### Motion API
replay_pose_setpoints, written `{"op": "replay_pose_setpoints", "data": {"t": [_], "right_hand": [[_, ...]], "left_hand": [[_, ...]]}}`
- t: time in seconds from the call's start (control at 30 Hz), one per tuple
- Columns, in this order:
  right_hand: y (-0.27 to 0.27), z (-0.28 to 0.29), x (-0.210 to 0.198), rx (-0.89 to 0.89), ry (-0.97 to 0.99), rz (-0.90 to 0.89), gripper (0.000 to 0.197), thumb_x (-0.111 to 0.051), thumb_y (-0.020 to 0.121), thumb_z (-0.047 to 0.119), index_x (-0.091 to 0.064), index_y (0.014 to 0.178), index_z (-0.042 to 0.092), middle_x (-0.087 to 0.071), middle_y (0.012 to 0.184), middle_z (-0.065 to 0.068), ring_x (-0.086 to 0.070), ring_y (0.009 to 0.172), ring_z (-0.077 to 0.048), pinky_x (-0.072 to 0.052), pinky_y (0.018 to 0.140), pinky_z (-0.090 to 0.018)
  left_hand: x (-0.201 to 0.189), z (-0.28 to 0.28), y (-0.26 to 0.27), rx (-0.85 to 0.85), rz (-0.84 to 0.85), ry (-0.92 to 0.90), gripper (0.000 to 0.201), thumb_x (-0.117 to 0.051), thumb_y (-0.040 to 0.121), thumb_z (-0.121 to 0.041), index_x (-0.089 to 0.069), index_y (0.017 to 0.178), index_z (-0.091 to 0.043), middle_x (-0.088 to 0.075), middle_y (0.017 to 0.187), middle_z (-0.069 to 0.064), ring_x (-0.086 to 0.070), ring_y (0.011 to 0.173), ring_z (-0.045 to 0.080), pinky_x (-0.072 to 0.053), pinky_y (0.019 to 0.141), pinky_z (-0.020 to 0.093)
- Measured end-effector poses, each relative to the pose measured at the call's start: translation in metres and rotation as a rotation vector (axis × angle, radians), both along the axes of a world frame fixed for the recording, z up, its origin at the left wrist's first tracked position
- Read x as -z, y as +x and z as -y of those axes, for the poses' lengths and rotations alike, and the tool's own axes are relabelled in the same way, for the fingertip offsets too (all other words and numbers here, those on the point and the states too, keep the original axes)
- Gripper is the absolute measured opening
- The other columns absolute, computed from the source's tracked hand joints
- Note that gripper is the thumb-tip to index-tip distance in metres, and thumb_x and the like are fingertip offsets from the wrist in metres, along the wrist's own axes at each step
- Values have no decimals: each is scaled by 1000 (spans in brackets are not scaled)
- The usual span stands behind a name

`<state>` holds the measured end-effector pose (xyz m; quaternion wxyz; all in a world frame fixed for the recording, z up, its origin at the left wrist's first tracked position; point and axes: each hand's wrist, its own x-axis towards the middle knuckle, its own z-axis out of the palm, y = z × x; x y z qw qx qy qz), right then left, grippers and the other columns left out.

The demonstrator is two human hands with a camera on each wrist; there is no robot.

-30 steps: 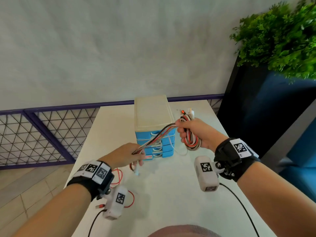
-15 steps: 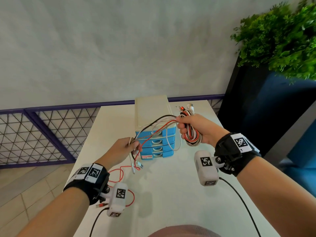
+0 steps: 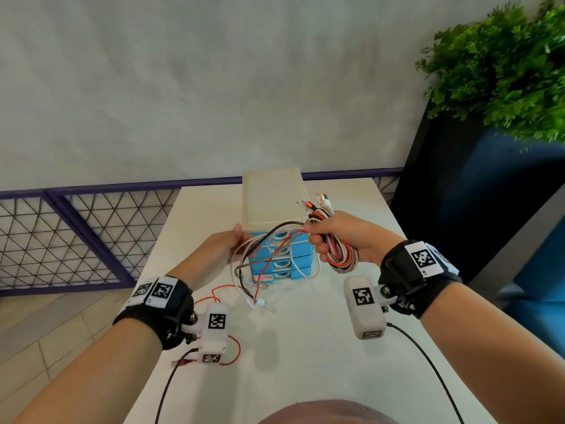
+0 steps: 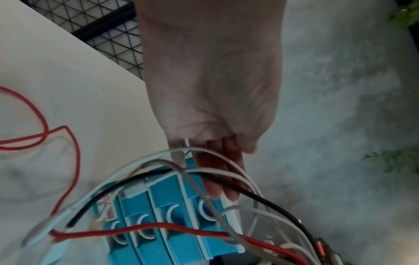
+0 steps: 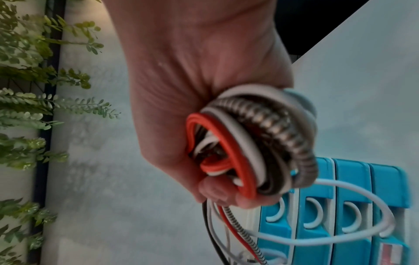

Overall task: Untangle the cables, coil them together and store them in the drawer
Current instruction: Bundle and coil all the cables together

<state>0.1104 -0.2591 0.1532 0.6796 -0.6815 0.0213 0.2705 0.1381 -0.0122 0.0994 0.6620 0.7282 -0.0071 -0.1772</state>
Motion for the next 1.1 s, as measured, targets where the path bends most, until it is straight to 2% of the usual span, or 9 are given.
{"op": "replay_pose_setpoints", "data": {"t": [0.07,0.2,0.43,0.6,0.67,0.8,0.93,1.03,1.1], "right_hand": [[-1,-3,-1,-39,-20,20,16,-55,97,15,-51,81,12,-51,60,-1,-48,46,-10,-43,49,-24],[-1,-1,-3,-71,-77,50,10,-57,95,15,-52,87,12,-52,61,-1,-48,48,-11,-46,50,-25],[-3,-2,0,-122,-196,80,11,-60,94,17,-54,88,11,-54,64,-3,-49,50,-12,-49,51,-25],[-1,6,-7,-62,-98,60,9,-58,94,13,-54,86,12,-52,60,-1,-47,46,-11,-44,49,-25],[1,12,-11,-49,-76,53,6,-58,94,13,-53,91,11,-54,61,-2,-48,46,-11,-45,49,-25],[1,10,-10,-68,-85,50,7,-58,94,14,-52,91,12,-54,62,-2,-48,47,-11,-46,50,-25],[1,7,-9,-105,-81,20,8,-57,95,15,-51,91,11,-55,63,-3,-50,48,-11,-47,51,-26],[2,9,-9,-96,-14,-38,10,-55,96,14,-52,87,11,-54,63,-2,-49,46,-10,-46,48,-24],[1,5,-7,-95,36,-81,11,-52,98,14,-51,87,11,-52,61,-1,-48,44,-9,-45,46,-22]], "left_hand": [[-2,-4,-5,84,-7,-5,33,-41,100,-23,-67,96,-3,-71,80,2,-64,64,7,-53,67,15],[-5,-8,-3,210,20,84,16,-57,93,-15,-69,95,-5,-72,83,4,-64,75,10,-55,76,23],[7,-14,11,241,462,846,10,-62,90,-24,-69,88,-17,-69,87,-2,-60,78,12,-44,70,19],[34,-35,14,259,385,1110,15,-53,93,-26,-63,86,-17,-63,85,2,-56,74,19,-42,66,30],[42,-42,11,221,335,1117,15,-52,92,-26,-61,81,-21,-64,86,-1,-56,74,18,-42,66,29],[49,-44,16,298,290,1180,24,-49,91,-21,-61,70,-24,-63,80,-9,-55,78,15,-38,90,40],[43,-42,18,408,247,1105,34,-40,92,-27,-66,104,-9,-63,100,7,-59,97,26,-38,77,26],[25,-24,11,290,403,788,34,-39,93,-8,-55,121,-17,-55,127,2,-52,120,16,-38,98,23],[4,-4,3,200,491,543,29,-46,96,-11,-57,119,-24,-58,126,-5,-54,117,7,-40,103,23]]}}
